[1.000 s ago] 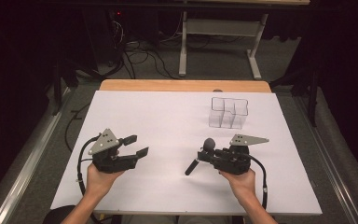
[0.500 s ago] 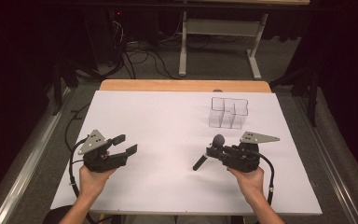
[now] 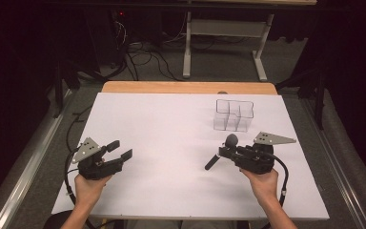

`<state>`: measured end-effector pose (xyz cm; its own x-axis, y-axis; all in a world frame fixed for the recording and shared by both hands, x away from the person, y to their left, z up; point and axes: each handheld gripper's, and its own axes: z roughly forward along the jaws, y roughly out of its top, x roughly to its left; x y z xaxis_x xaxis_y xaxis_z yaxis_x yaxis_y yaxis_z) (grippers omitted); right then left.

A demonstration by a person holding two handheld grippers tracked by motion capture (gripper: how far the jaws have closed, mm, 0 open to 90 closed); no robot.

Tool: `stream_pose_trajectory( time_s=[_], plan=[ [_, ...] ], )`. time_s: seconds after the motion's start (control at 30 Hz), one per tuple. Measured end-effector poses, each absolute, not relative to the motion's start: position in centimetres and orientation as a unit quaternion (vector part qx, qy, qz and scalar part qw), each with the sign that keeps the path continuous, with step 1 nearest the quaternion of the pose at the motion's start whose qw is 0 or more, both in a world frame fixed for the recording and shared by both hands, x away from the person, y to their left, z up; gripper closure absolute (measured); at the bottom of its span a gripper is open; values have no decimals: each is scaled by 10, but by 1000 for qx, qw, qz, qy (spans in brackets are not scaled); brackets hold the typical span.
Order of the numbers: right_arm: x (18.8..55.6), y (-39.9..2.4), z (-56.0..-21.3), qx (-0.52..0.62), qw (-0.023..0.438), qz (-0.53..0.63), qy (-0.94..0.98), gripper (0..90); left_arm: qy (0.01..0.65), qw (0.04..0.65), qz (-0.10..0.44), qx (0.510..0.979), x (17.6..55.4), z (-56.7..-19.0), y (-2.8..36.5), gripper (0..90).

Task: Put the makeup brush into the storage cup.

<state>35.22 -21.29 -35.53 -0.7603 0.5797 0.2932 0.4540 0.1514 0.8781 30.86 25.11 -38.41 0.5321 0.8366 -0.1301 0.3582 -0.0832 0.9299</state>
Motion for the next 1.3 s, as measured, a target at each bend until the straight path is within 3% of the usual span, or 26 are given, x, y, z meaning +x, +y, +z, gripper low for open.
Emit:
stream_pose_trajectory(
  time_s=[0.27, 0.43, 1.3],
  plan=[
    [355, -222, -349, 346, 71, 543, 762, 719, 437, 522, 232, 694, 310, -389, 251, 318],
    [356, -227, -345, 350, 77, 537, 763, 718, 450, 532, 213, 685, 313, -393, 254, 315],
    [376, -254, -320, 372, 111, 530, 754, 718, 463, 525, 216, 681, 318, -403, 253, 287]
  ],
)
